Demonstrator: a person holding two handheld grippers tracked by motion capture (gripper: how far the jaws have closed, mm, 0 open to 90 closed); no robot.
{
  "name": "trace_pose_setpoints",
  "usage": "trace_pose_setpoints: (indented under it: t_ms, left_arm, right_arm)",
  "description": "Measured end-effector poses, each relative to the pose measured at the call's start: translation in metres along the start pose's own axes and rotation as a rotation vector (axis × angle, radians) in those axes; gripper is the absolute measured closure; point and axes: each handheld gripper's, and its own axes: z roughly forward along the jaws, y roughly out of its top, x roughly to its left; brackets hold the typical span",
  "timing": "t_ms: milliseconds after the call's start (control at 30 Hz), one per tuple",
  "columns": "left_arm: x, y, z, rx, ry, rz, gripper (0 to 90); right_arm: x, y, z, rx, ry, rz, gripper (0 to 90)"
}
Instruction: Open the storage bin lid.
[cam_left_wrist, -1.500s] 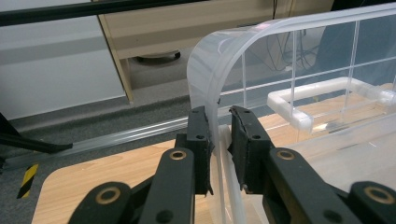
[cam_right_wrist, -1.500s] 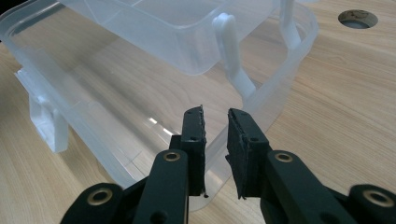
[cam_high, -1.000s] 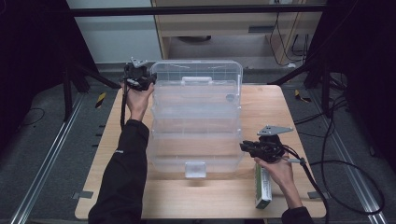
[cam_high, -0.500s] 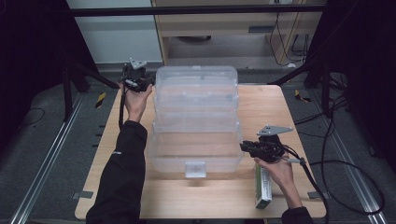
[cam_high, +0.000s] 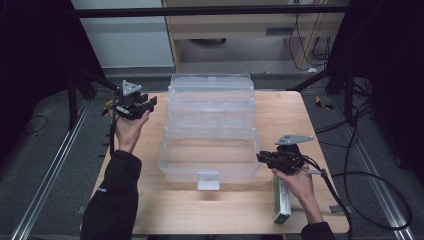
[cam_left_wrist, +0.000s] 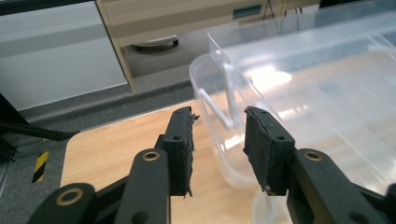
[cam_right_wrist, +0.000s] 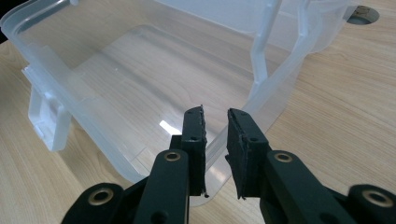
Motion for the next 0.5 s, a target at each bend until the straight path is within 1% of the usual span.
trace_pose_setpoints:
  t_ms: [67,133,167,233,300,367,400,433,467,500]
  left_arm:
    - [-0.002,-0.005,-0.009,-0.006,-0.012,0.0,59.7]
    - [-0.003,-0.013,-0.02,-0.009,-0.038,-0.013,58.3]
    - [-0.003,-0.015,-0.023,-0.002,-0.04,-0.01,56.8]
    - [-0.004,-0.021,-0.029,0.015,-0.039,0.011,56.3]
    - [-0.005,-0.029,-0.035,0.02,-0.049,0.015,55.1]
    - [-0.006,-0.036,-0.041,0.024,-0.051,0.018,54.0]
    - [-0.006,-0.039,-0.044,0.02,-0.06,0.009,53.6]
    - [-0.007,-0.045,-0.047,0.017,-0.08,0.006,53.7]
    - [-0.009,-0.05,-0.049,0.021,-0.09,0.013,53.7]
    - [-0.013,-0.059,-0.053,0.042,-0.093,0.023,53.7]
  right_arm:
    - [0.0,0.0,0.0,0.002,-0.001,-0.004,77.1]
    - [0.0,0.0,0.0,0.002,-0.002,-0.003,77.1]
    - [0.0,0.0,0.0,0.002,-0.004,-0.002,77.1]
    - [0.0,0.0,0.0,0.002,-0.005,-0.004,77.1]
    - [0.001,0.001,0.0,0.003,-0.01,-0.008,77.1]
    - [0.001,0.001,0.0,0.003,-0.01,-0.01,77.0]
    - [0.001,0.001,0.0,0.003,-0.01,-0.01,76.9]
    - [0.001,0.001,0.0,0.003,-0.01,-0.009,76.9]
    - [0.001,0.001,0.0,0.003,-0.011,-0.01,76.8]
    - [0.001,0.0,0.0,0.002,-0.012,-0.011,76.7]
